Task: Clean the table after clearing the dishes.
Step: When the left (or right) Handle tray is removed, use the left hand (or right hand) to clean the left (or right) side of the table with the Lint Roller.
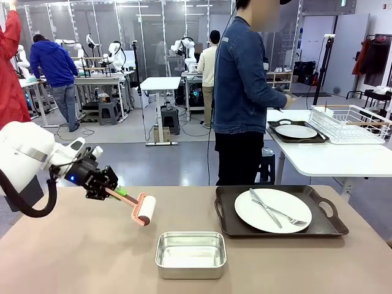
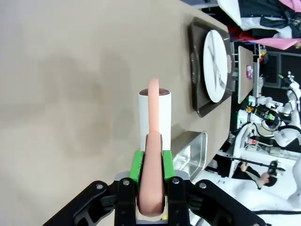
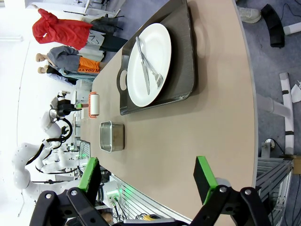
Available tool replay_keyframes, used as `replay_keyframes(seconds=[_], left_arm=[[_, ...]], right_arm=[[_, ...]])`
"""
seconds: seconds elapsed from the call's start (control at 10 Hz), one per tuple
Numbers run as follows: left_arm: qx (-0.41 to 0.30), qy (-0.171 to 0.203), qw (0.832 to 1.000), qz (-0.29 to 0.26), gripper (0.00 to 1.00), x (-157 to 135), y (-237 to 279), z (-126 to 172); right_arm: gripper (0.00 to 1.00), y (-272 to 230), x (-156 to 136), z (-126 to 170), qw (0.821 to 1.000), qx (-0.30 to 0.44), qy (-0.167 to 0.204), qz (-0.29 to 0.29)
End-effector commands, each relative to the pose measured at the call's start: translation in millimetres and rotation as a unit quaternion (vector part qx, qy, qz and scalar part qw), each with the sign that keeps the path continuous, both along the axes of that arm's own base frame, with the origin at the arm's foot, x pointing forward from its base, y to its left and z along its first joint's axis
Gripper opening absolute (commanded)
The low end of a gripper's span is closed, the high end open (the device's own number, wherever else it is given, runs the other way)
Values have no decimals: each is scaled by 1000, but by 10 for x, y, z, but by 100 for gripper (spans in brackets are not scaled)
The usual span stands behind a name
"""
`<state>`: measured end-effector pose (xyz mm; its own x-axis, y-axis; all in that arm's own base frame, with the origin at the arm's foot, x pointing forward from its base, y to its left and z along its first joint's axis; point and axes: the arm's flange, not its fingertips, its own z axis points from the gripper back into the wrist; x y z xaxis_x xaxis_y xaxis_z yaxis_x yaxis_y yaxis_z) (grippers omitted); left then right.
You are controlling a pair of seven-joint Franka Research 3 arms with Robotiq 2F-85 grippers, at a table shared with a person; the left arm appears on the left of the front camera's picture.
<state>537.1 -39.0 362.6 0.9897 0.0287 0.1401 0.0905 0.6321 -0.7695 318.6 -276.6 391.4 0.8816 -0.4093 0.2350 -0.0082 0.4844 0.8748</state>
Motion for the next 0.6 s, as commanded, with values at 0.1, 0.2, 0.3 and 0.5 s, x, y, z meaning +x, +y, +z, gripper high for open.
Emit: replay_keyframes(seconds=[0.1,0.2,0.3,0.5], left_arm=[[-18,12,1000,14,21,174,161,-433],[-11,15,999,35,21,212,280,-587],[-24,13,999,31,21,268,469,-803],[-50,-14,998,-20,21,285,916,-1073]], right_arm=[[100,5,-17,27,1000,3,-5,1],[100,5,-17,27,1000,3,-5,1],[100,5,-17,27,1000,3,-5,1],[100,5,-17,27,1000,3,-5,1]])
